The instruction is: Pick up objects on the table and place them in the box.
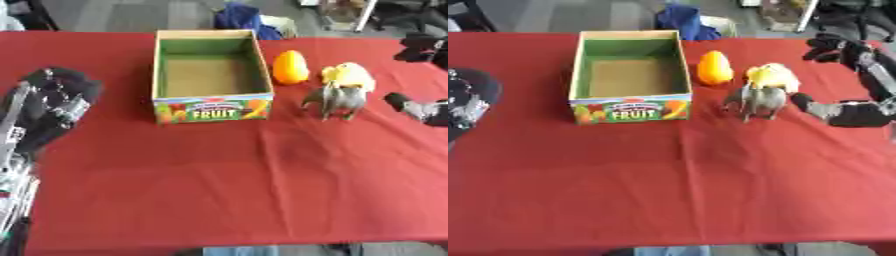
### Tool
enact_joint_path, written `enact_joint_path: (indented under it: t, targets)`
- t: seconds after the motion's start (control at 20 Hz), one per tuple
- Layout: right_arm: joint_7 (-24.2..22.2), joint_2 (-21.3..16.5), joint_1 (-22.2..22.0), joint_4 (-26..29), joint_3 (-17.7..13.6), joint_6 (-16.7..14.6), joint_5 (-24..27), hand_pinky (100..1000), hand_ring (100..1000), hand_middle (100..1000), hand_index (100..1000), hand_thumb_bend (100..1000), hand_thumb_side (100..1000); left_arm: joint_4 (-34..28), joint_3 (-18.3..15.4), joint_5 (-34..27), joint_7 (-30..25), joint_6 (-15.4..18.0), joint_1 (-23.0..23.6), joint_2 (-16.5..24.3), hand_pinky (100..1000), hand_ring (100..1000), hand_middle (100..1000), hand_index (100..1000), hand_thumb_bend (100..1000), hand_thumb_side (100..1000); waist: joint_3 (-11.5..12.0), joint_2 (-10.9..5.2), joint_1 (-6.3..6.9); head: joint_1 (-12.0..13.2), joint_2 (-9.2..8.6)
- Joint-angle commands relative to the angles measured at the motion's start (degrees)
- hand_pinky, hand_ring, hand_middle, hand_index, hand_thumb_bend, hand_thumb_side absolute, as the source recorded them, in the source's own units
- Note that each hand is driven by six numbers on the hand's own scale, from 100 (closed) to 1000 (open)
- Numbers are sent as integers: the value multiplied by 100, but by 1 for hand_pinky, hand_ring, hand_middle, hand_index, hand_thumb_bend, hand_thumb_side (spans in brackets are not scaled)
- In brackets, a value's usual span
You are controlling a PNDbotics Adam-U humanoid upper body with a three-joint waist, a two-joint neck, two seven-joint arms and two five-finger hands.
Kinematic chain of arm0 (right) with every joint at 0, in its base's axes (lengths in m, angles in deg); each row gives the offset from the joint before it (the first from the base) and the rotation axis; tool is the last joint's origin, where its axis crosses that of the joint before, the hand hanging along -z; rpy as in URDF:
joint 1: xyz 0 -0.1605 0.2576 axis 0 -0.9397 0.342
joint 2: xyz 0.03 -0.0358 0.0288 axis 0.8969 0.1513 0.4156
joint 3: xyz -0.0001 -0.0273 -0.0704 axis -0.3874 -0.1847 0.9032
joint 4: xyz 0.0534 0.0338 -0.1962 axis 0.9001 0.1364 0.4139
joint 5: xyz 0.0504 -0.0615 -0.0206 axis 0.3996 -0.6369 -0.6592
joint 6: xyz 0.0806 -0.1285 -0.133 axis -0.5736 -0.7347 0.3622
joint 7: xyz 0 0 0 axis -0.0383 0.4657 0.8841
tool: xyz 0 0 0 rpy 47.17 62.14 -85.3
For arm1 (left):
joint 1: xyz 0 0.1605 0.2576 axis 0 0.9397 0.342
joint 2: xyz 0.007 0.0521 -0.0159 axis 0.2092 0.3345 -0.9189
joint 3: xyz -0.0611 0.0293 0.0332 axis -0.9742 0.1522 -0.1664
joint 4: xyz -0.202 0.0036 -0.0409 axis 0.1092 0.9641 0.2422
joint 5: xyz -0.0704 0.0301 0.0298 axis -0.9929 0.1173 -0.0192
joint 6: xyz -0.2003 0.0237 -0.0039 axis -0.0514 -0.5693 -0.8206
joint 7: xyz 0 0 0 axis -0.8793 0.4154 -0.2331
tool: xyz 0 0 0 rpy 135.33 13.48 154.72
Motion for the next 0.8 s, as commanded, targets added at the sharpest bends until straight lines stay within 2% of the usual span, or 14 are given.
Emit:
enact_joint_path:
  t: [0.05, 0.5, 0.8]
  targets:
    - [-107, -233, 220, -254, 15, -131, -170, 828, 1000, 706, 890, 449, 288, -84, 1, -6, -24, 4, -35, 81, 619, 572, 561, 608, 566, 379, 5, -69, -4, -32, 24]
    - [-753, -1, 857, -1301, 269, -558, -709, 838, 1000, 734, 896, 461, 327, -79, 2, -7, -30, 2, -22, 70, 619, 572, 561, 608, 565, 380, 5, -69, 14, -100, -84]
    - [-1111, 251, 1222, -1872, 443, -926, -1259, 837, 1000, 746, 902, 487, 345, -76, 14, -10, -51, 4, -14, 54, 619, 573, 561, 608, 564, 380, 6, -72, 50, -123, -132]
